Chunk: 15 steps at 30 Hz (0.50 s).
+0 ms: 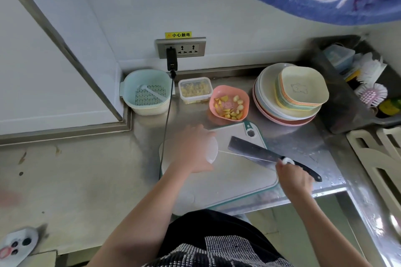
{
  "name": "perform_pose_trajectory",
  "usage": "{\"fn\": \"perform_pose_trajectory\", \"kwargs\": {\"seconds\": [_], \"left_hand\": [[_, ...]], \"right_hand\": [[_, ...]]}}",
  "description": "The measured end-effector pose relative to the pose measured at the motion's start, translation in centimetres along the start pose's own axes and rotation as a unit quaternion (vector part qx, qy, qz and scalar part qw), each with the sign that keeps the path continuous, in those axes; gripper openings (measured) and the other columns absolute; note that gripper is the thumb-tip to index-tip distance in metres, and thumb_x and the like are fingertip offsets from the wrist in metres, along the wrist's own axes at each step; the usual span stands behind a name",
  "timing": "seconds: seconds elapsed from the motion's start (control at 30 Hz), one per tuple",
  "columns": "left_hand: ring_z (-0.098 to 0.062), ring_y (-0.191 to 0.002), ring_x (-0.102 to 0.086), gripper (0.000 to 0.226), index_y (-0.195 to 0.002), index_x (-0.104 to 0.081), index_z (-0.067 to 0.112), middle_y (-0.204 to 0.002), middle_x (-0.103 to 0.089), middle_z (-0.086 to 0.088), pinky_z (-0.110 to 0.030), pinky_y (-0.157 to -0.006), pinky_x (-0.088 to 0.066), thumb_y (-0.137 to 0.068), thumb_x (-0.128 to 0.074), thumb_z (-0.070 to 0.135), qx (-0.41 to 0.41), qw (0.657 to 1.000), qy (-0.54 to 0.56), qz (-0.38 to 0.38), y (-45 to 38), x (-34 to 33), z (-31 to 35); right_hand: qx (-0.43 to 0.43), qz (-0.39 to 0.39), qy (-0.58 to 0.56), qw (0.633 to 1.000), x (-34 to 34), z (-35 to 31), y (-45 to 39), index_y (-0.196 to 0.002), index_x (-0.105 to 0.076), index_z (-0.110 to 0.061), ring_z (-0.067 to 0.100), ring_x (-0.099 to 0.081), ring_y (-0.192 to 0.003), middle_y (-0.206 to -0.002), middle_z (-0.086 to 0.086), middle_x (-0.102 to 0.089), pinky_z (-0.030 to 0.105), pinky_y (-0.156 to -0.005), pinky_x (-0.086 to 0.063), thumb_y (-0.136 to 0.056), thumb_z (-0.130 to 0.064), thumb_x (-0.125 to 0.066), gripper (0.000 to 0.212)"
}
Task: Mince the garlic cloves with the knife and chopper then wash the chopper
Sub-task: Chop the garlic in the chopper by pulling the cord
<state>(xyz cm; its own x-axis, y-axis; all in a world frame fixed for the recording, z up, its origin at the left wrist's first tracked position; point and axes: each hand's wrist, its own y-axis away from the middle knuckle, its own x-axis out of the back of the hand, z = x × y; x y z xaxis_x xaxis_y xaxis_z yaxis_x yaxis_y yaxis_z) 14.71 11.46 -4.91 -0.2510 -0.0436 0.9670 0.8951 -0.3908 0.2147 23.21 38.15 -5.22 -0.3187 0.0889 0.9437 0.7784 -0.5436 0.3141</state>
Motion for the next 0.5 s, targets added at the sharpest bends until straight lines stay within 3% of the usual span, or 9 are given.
{"fn": "perform_pose_trajectory", "kwargs": {"seconds": [0.1, 0.2, 0.4, 0.5], "left_hand": [[-0.032, -0.127, -0.024, 0.095, -0.133, -0.029, 0.044, -0.141, -0.022, 0.002, -0.048, -0.094, -0.030, -0.049, -0.072, 0.058, -0.001, 1.000, 0.006, 0.000, -0.2, -0.1, -0.1], [-0.033, -0.128, -0.023, 0.095, -0.133, -0.028, 0.044, -0.141, -0.021, 0.001, -0.048, -0.095, -0.029, -0.050, -0.072, 0.057, 0.002, 1.000, 0.001, -0.007, -0.1, 0.1, 0.1], [-0.032, -0.128, -0.022, 0.094, -0.132, -0.027, 0.044, -0.141, -0.019, 0.002, -0.049, -0.095, -0.029, -0.051, -0.072, 0.059, 0.003, 1.000, 0.002, -0.013, -0.1, 0.2, 0.1], [-0.032, -0.128, -0.022, 0.093, -0.131, -0.027, 0.044, -0.140, -0.020, 0.002, -0.050, -0.096, -0.029, -0.051, -0.072, 0.059, 0.002, 1.000, 0.002, -0.011, -0.1, 0.2, 0.1]], "right_hand": [[-0.055, 0.000, -0.007, 0.998, -0.4, 2.9, 0.1, -0.111, -0.061, -0.008, 0.032, -0.062, -0.094, -0.103, 0.015, -0.068, 0.033, -0.068, -0.037, -0.102, -0.042, -0.017, 0.057], [-0.072, -0.009, -0.052, 0.996, -0.2, 0.8, 0.1, -0.107, -0.063, -0.006, 0.033, -0.062, -0.095, -0.106, 0.017, -0.067, 0.035, -0.072, -0.042, -0.102, -0.043, -0.016, 0.060], [0.140, -0.012, -0.025, 0.990, 1.9, -10.5, 2.7, -0.106, -0.062, -0.009, 0.030, -0.065, -0.096, -0.105, 0.013, -0.069, 0.030, -0.067, -0.037, -0.103, -0.044, -0.016, 0.057], [0.192, 0.008, -0.017, 0.981, 0.9, -11.5, 3.6, -0.108, -0.056, -0.009, 0.032, -0.064, -0.092, -0.100, 0.011, -0.069, 0.031, -0.063, -0.035, -0.103, -0.044, -0.018, 0.051]]}}
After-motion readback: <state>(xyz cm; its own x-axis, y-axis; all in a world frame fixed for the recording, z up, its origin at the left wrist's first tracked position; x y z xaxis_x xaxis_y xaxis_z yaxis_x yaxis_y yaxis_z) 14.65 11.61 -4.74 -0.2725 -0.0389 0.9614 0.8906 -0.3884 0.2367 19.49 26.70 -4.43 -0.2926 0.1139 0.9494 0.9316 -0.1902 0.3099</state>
